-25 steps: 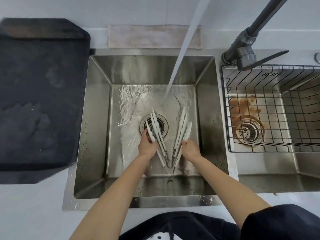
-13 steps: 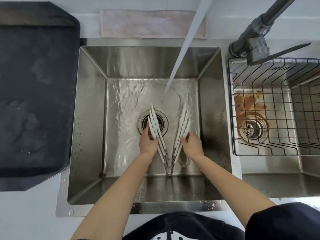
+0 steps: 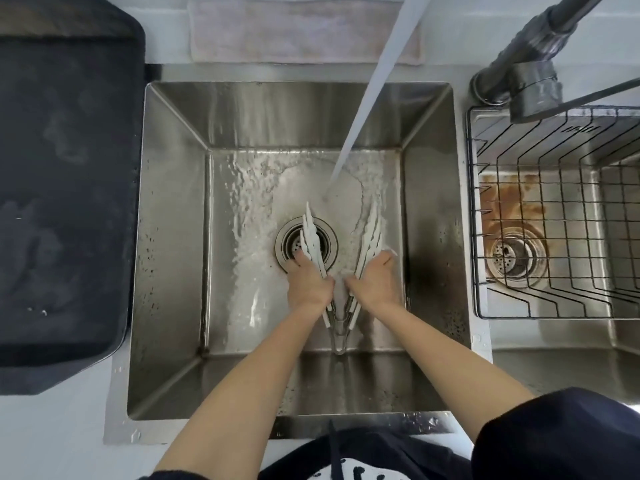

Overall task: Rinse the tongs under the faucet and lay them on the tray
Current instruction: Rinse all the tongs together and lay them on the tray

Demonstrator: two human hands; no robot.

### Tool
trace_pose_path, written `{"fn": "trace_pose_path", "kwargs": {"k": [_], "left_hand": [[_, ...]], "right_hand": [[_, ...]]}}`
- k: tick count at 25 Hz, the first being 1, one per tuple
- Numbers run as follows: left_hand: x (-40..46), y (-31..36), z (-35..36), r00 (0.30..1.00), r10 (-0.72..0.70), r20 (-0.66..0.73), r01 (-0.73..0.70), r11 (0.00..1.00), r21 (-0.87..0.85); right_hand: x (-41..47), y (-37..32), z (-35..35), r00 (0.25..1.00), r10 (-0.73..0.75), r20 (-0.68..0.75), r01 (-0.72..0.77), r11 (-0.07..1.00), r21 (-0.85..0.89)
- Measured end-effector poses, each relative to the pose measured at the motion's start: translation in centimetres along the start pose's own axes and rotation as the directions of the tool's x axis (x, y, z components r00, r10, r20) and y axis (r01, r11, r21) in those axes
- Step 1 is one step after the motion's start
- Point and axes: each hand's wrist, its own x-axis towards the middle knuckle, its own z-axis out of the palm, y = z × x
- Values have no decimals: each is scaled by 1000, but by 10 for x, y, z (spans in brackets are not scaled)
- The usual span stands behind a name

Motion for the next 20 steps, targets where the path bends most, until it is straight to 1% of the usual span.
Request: {"fn": "trace_pose_path", "kwargs": {"k": [2,3,7,8,9,11,12,14,17,18,20], "left_hand": [[2,1,1,1000,-12,-10,11,1000,-16],[3,0,2,1000,-24,-8,23,998,-58],[7,0,-5,997,-77,-25,65,948,-312],[7,2,-9,995,-99,-5,89,913,-399],[4,7,-14,992,-121,36,123,855,-503],[-1,19,-28,983,-137,121,182,687,-704],[-3,25,-36,978,-141,154,209,614,-762],[-4,36,-53,972,-107,207,232,527,-817],[-11,54,-75,961,41,273,235,402,-885],[-15,59,-81,956,87,279,227,380,-897],[-24,66,-90,947,154,281,208,372,-905]], "right_hand": [[0,-4,-1,999,25,26,-27,996,89],[-1,-6,-2,999,29,36,-34,990,133],[-7,-19,-18,999,18,45,-31,955,296],[-9,-24,-25,999,-6,33,-6,943,332],[-12,-29,-33,999,-35,28,22,927,374],[-19,-40,-51,994,-112,17,94,896,434],[-22,-46,-60,987,-158,-2,143,889,435],[-26,-58,-76,973,-225,-52,224,865,449],[-32,-73,-99,951,-294,-98,302,807,507],[-34,-77,-106,938,-327,-111,336,791,511],[-38,-83,-116,915,-382,-129,392,768,506]]}}
